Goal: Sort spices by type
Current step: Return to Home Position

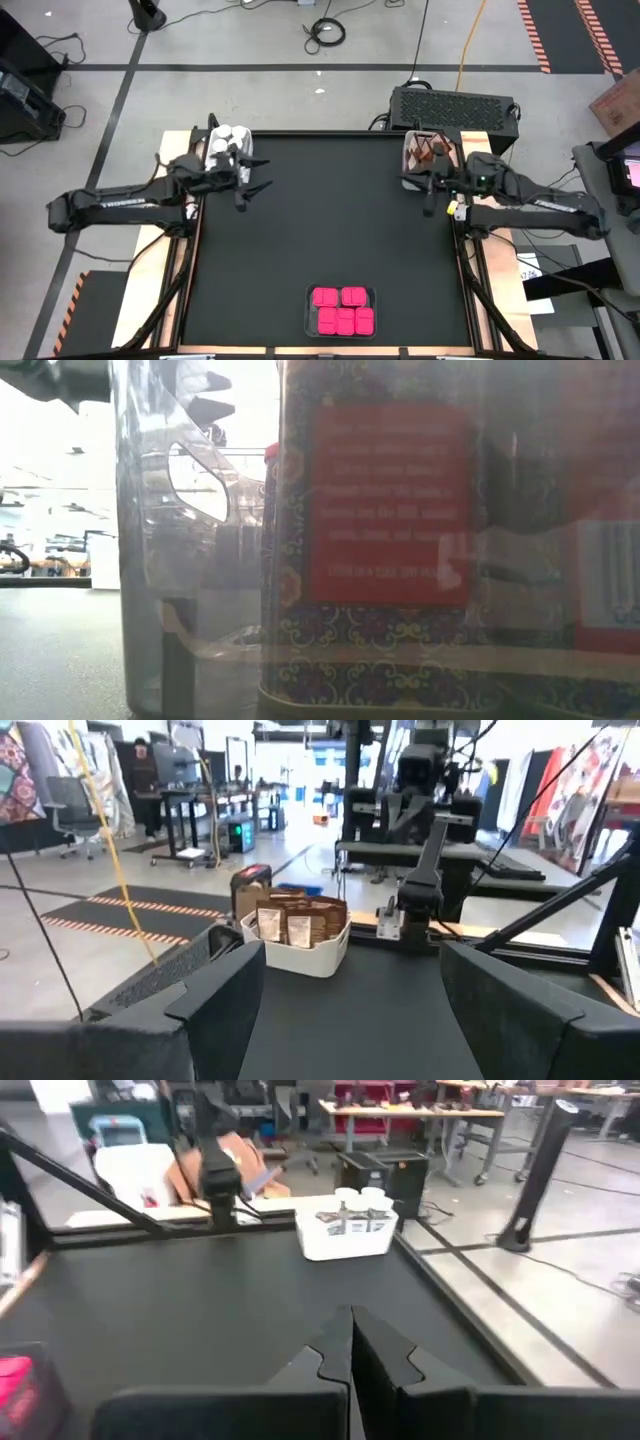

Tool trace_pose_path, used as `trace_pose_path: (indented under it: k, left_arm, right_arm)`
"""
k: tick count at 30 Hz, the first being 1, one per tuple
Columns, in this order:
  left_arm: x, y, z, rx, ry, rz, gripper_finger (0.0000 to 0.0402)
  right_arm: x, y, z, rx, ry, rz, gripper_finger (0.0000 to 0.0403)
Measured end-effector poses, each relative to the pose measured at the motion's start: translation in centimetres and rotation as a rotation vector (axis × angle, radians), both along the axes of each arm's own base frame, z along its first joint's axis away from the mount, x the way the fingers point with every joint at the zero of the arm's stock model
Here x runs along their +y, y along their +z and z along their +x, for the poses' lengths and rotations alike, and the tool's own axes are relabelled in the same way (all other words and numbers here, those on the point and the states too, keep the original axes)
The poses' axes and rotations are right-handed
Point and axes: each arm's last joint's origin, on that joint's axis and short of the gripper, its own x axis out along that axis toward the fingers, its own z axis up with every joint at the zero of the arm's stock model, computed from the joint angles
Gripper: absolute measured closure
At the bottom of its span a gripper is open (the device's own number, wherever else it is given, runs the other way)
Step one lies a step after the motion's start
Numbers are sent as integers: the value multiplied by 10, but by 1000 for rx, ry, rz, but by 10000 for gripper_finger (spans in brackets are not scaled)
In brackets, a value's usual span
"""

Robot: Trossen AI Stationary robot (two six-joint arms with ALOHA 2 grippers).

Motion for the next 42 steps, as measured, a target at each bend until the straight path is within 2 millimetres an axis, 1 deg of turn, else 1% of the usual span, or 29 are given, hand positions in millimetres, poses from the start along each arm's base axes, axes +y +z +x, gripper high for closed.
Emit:
trace_pose_path:
  k: [3,8,11,14,17,19,23,29,34,37,42]
  left_arm:
    - [-4,-13,-18,-64,5,-5,100]
    - [-8,-26,-48,-157,38,-27,100]
    - [-9,-36,-60,-207,75,-50,100]
    - [-8,-52,-68,-222,151,-72,101]
    - [-5,-67,-71,-223,219,-102,101]
    - [-4,-75,-72,-223,233,-127,101]
    - [-1,-89,-73,-184,261,-162,101]
    - [1,-96,-78,-131,298,-209,101]
    - [2,-104,-84,-81,338,-258,101]
    - [1,-109,-87,-40,355,-269,101]
    - [2,-111,-88,3,384,-235,101]
  right_arm:
    - [1,-15,-8,-35,2,43,403]
    - [1,-50,-14,-67,-27,138,403]
    - [2,-72,-16,-78,-14,176,403]
    - [3,-92,-18,-100,-20,226,403]
    - [3,-103,-20,-136,-22,254,403]
    - [3,-110,-21,-140,-25,263,403]
    - [4,-123,-24,-148,-32,256,403]
    - [3,-143,-31,-187,-104,243,403]
    - [2,-139,-35,-231,-101,203,403]
    - [0,-137,-37,-248,-150,186,403]
    - [-1,-139,-36,-192,-142,66,403]
